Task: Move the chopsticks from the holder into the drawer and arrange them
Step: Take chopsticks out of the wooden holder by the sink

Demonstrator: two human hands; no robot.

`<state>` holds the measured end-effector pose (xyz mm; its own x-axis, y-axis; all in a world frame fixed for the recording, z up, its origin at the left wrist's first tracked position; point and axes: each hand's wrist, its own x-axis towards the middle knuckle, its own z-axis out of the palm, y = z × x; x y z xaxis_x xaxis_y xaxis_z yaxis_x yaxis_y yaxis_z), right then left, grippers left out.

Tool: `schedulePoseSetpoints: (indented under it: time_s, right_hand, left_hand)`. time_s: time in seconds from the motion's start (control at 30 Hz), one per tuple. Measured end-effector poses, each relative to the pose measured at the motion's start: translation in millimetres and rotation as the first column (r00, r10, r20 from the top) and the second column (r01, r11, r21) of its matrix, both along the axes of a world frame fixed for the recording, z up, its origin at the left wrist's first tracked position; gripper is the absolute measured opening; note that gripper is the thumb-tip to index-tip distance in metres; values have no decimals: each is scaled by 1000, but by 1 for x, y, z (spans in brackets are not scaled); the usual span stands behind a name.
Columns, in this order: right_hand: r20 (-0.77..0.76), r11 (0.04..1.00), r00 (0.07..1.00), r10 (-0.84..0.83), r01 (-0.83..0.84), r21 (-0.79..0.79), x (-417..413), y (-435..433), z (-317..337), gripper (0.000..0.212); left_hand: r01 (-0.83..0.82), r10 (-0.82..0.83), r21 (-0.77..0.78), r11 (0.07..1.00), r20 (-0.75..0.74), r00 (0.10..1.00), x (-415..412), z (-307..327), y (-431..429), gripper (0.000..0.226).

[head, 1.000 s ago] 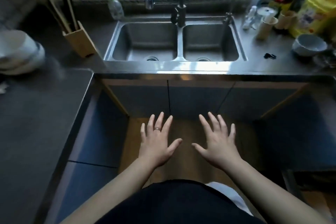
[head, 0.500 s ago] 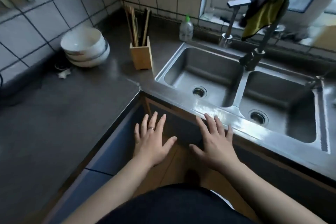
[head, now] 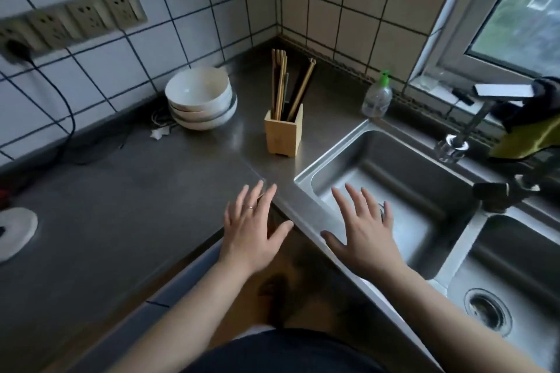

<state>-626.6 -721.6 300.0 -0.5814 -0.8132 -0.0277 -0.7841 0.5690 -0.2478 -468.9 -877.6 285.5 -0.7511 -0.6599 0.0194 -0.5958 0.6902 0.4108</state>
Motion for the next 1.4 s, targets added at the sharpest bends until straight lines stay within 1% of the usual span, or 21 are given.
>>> schedulePoseSetpoints:
  time_s: [0.17,0.27,0.33,0.43,0.5,0.57,0.63,0.7,0.77,0.83,0.97,1.03,1.1,1.17,1.2,1.3,1.4]
  right_hand:
    - [-6,999,1000,1,-1,-45,-32,-47,11,75]
    - [-8,994,1000,-22,21,-103,-51,-79,19,73]
    - [10,991,999,-40,41,-130,-64,-104,22,72]
    - [71,978,995,-66,78,-196,-79,-141,25,71]
    - [136,968,987,-82,111,-227,-89,-164,26,71]
    - [233,955,968,-89,149,-256,-95,-186,27,71]
    - [331,936,935,-130,226,-269,-107,-213,25,72]
    - [413,920,898,-151,281,-274,-111,-223,28,74]
    - [510,893,834,-212,377,-245,-122,-240,27,77]
    - [591,857,763,-262,465,-221,-131,-256,29,80]
    - [735,757,614,-289,616,-217,-150,-282,33,76]
    - [801,703,536,-265,677,-220,-157,-293,35,71]
    - [846,666,486,-219,708,-234,-163,-301,36,62]
    - [863,653,475,-171,710,-262,-168,-308,36,49]
    - [864,650,479,-157,708,-274,-170,-311,35,41]
    - [873,622,472,-127,723,-300,-175,-320,30,27]
    - [866,607,484,-123,727,-321,-174,-325,28,21]
  left_hand:
    - [-16,16,4,1000,-114,993,-34,3,-52,77]
    - [-11,21,59,998,-180,983,-62,6,-92,74]
    - [6,25,137,991,-224,974,-81,8,-119,69]
    - [17,71,291,957,-289,955,-109,11,-160,68]
    - [15,100,360,933,-299,949,-126,12,-185,68]
    - [23,119,418,908,-311,943,-142,14,-206,69]
    - [38,112,466,884,-290,951,-164,15,-230,71]
    - [31,118,464,885,-290,950,-174,21,-234,73]
    - [24,106,461,887,-256,961,-189,25,-242,74]
    - [38,85,500,865,-220,972,-204,30,-246,72]
    - [29,104,610,792,-182,978,-230,32,-250,50]
    - [40,85,619,785,-171,982,-239,27,-254,39]
    - [58,85,672,738,-179,980,-246,19,-257,30]
    - [77,89,722,687,-188,978,-249,15,-258,22]
    - [90,76,728,680,-192,978,-249,15,-259,21]
    - [104,53,740,665,-186,981,-246,15,-264,32]
    - [59,144,753,655,-202,969,-242,14,-266,33]
